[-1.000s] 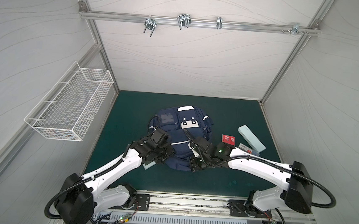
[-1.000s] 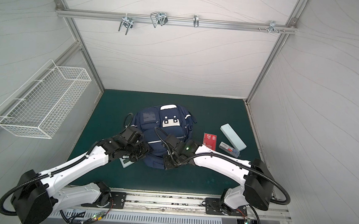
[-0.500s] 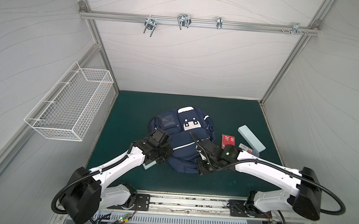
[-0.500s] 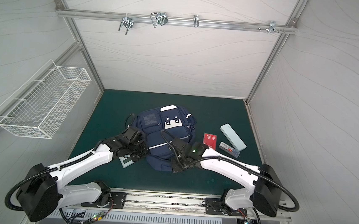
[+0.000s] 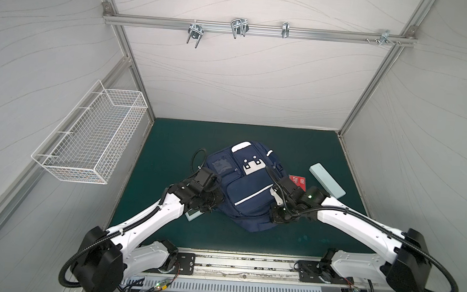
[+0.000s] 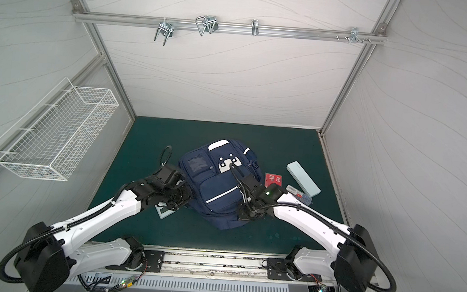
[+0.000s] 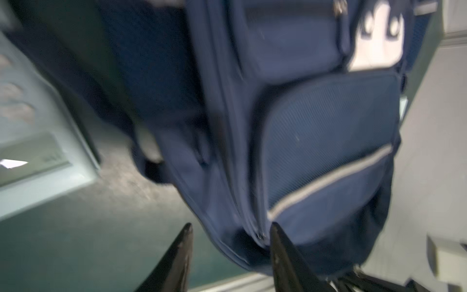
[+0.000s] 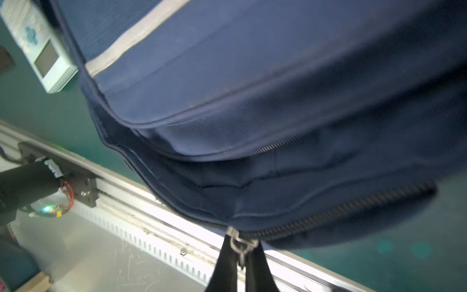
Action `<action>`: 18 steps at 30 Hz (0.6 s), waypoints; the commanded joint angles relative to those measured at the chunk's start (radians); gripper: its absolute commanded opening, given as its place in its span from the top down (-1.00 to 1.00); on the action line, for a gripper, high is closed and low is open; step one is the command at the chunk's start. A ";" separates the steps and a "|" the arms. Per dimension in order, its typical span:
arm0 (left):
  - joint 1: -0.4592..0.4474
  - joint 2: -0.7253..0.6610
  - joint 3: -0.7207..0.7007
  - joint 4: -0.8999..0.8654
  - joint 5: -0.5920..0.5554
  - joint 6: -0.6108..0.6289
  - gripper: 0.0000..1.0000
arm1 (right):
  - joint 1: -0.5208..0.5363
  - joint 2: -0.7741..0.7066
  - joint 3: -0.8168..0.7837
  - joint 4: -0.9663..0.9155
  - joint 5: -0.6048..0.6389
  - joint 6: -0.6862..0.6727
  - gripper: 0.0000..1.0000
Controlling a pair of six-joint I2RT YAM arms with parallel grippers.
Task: Pack books, pencil case, and school supplies into a backpack
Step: Zip the student bag at the center of the table.
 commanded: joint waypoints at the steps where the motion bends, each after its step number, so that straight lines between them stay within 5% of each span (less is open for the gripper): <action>1: -0.113 -0.032 0.020 0.011 -0.020 -0.125 -0.37 | 0.064 0.063 0.089 0.084 -0.026 -0.002 1.00; 5: -0.193 0.001 -0.019 0.092 -0.010 -0.224 -0.66 | 0.122 0.117 0.158 0.095 -0.020 0.005 1.00; 8: -0.197 0.042 -0.031 0.103 0.011 -0.267 -0.65 | 0.148 0.130 0.183 0.098 -0.015 0.012 1.00; 16: -0.195 0.041 -0.075 0.143 0.001 -0.329 0.33 | 0.186 0.119 0.168 0.115 -0.003 0.039 1.00; 18: -0.192 0.033 -0.067 0.127 -0.023 -0.319 0.88 | 0.188 0.117 0.161 0.107 0.011 0.039 1.00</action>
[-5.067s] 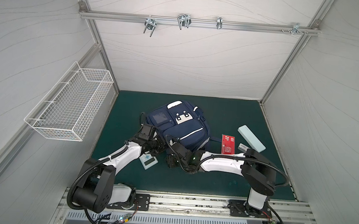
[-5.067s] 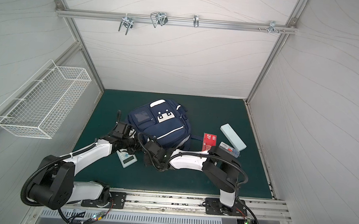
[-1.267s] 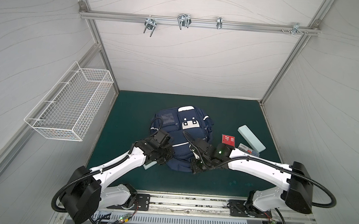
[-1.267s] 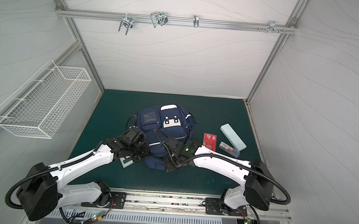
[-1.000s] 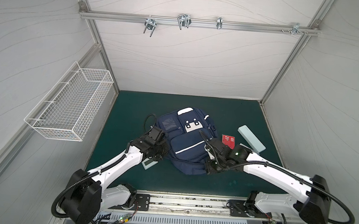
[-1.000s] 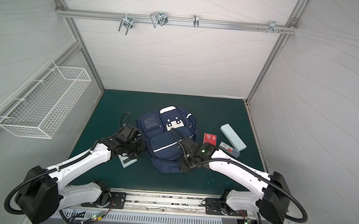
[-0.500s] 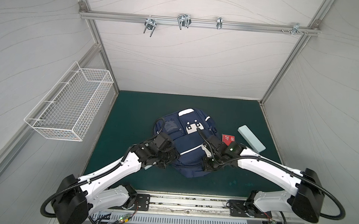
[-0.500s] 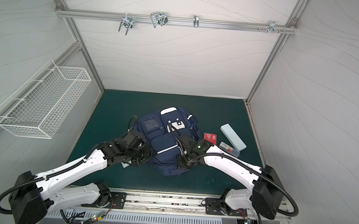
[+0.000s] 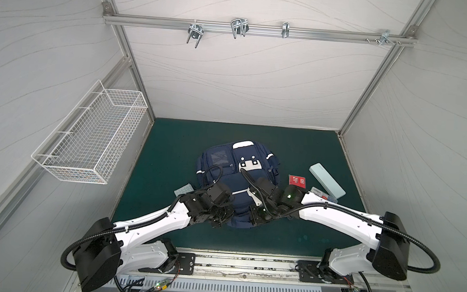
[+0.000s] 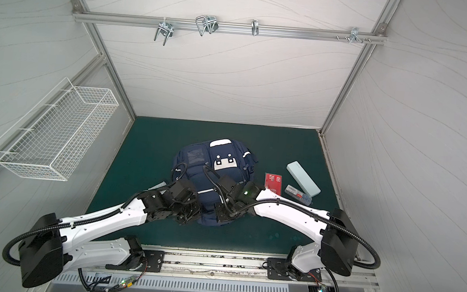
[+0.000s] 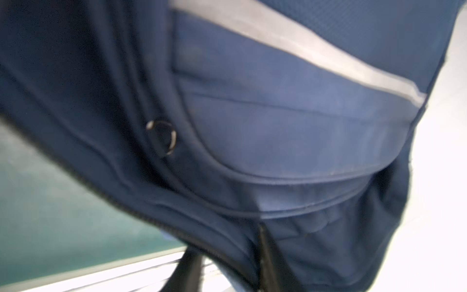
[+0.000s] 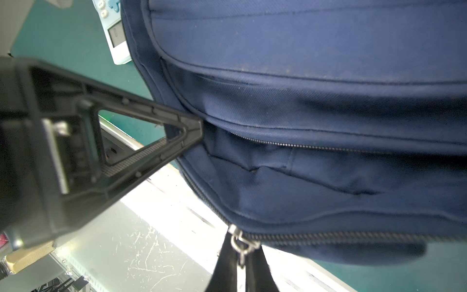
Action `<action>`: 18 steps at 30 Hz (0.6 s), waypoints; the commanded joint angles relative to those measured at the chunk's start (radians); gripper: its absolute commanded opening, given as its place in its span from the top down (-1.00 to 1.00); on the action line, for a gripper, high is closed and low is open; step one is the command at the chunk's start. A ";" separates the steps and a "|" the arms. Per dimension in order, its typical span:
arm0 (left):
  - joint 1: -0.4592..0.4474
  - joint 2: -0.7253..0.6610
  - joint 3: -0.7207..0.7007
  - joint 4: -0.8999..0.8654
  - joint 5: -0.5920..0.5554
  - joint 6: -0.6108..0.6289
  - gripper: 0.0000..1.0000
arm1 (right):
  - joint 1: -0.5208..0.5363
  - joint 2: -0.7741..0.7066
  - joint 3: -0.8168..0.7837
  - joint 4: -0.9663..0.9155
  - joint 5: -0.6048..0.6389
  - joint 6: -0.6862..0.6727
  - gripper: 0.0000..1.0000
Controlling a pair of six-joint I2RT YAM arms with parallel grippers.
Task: Pack books, pencil case, and school supplies into a backpack
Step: Zip the student bag at the center of the table.
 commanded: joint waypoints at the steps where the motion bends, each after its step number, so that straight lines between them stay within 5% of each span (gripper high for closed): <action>1: 0.007 -0.012 0.016 -0.015 -0.049 -0.006 1.00 | 0.014 -0.020 0.009 0.036 0.016 0.012 1.00; 7: 0.174 -0.097 0.034 -0.188 -0.144 0.186 1.00 | -0.031 -0.088 -0.021 -0.099 0.107 -0.015 1.00; 13: 0.431 -0.186 0.028 -0.278 -0.188 0.393 1.00 | -0.205 -0.212 -0.150 -0.131 0.067 -0.045 1.00; 18: 0.503 -0.190 0.056 -0.293 -0.183 0.460 1.00 | -0.374 -0.155 -0.230 -0.058 0.080 -0.118 1.00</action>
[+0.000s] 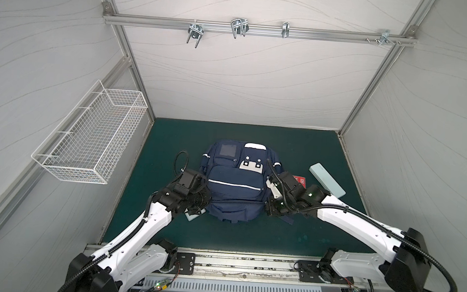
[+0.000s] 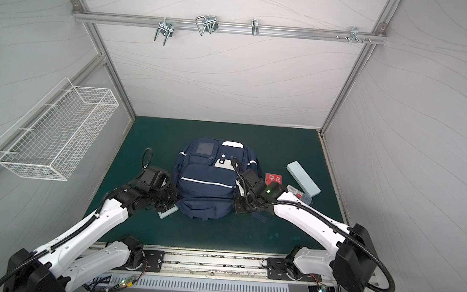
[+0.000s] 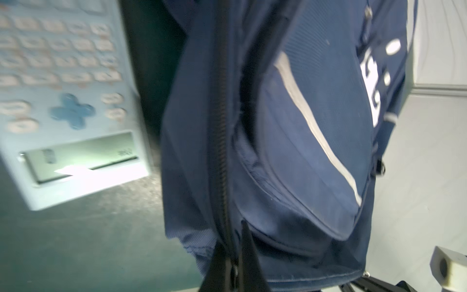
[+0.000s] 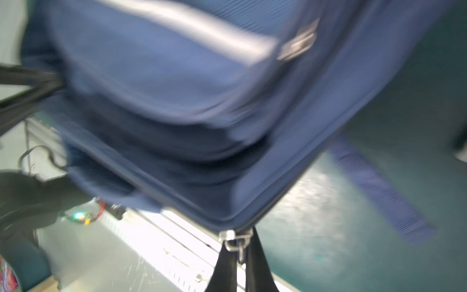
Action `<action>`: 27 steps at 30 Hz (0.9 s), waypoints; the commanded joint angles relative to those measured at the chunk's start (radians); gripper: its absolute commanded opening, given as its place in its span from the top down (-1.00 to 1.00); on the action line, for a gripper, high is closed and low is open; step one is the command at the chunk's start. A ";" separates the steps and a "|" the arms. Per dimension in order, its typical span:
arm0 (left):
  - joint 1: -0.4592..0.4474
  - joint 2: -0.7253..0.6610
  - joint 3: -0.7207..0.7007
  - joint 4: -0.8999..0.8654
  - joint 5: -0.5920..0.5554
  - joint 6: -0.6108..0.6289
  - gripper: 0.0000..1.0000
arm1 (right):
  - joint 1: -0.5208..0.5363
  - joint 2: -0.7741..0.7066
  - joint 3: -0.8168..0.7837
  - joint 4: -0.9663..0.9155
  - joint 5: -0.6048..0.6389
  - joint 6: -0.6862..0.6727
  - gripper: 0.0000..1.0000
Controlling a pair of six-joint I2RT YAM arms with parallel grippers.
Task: Pack books, pencil case, and school supplies into a backpack
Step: Zip the student bag at the center of the table.
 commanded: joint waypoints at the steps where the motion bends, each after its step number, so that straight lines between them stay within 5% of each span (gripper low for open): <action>1: 0.062 -0.006 0.046 -0.084 -0.165 0.113 1.00 | -0.106 0.044 -0.041 -0.084 0.104 -0.050 1.00; 7: 0.098 0.001 0.047 -0.073 -0.128 0.125 1.00 | -0.177 0.177 -0.038 0.100 0.119 -0.102 1.00; 13: 0.098 0.025 -0.028 0.063 0.029 0.079 1.00 | -0.101 0.115 -0.037 0.128 0.052 -0.117 1.00; 17: 0.098 0.064 -0.042 0.097 0.054 0.078 1.00 | -0.055 0.045 -0.002 -0.009 0.109 -0.124 -0.25; 19: 0.098 0.071 -0.039 0.101 0.063 0.084 1.00 | -0.050 -0.026 0.012 -0.073 0.175 -0.113 -0.55; 23: 0.098 0.086 -0.034 0.118 0.099 0.097 1.00 | -0.068 -0.124 0.035 -0.086 0.235 -0.126 -0.69; 27: 0.098 0.117 0.000 0.088 0.132 0.119 0.39 | -0.092 -0.100 0.040 0.010 0.155 -0.171 -0.64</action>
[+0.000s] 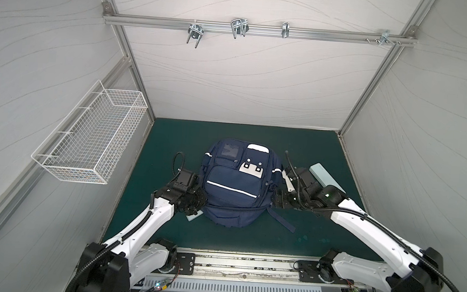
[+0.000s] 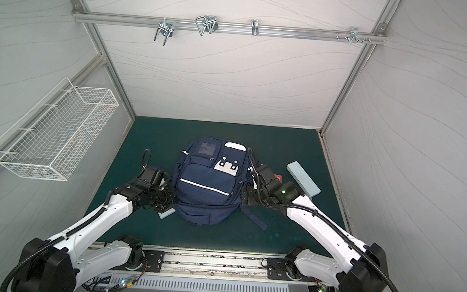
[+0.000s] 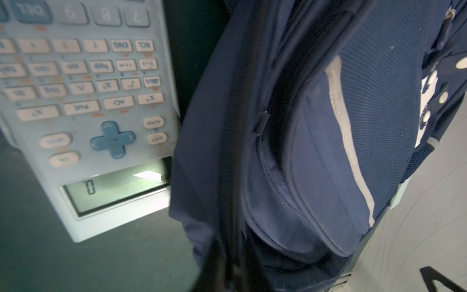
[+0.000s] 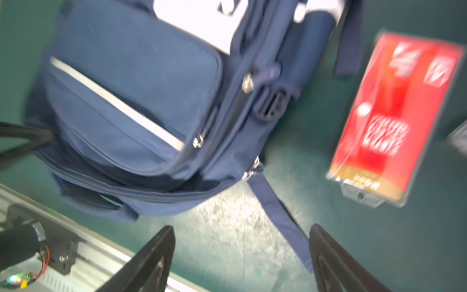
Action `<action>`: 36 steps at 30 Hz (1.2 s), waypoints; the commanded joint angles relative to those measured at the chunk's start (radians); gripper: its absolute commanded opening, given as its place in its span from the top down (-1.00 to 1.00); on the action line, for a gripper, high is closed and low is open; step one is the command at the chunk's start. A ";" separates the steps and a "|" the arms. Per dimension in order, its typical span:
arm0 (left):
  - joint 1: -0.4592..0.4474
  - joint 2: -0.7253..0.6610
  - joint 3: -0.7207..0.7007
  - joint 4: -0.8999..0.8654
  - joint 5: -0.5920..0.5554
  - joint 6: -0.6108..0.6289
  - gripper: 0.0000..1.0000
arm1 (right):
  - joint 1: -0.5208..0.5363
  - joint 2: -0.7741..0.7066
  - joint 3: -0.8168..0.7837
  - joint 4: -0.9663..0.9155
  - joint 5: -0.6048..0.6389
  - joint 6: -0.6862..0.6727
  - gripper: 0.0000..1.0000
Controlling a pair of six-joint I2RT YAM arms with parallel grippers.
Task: Pack books, pencil case, and school supplies into a backpack
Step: Zip the student bag at the center of the table.
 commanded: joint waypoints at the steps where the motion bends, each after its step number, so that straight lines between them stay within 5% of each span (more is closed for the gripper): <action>1: 0.005 0.020 0.068 0.022 0.036 0.027 0.25 | -0.032 0.061 0.014 0.051 -0.068 -0.047 -0.54; 4: 0.005 0.008 0.119 -0.017 0.030 0.040 0.00 | -0.069 0.188 0.074 0.077 -0.175 -0.046 -0.29; 8: 0.003 -0.016 0.185 -0.063 0.016 0.054 -0.18 | -0.071 0.311 0.152 0.068 -0.166 -0.036 -0.20; 24: -0.201 0.226 0.207 0.139 -0.020 -0.117 -0.31 | -0.061 0.303 0.080 0.156 -0.238 0.039 -0.06; 31: -0.255 0.338 0.223 0.213 -0.032 -0.176 -0.27 | -0.002 0.287 0.052 0.165 -0.208 0.069 -0.04; 36: -0.259 0.409 0.247 0.239 -0.055 -0.182 0.18 | 0.018 0.247 0.044 0.148 -0.150 0.076 -0.13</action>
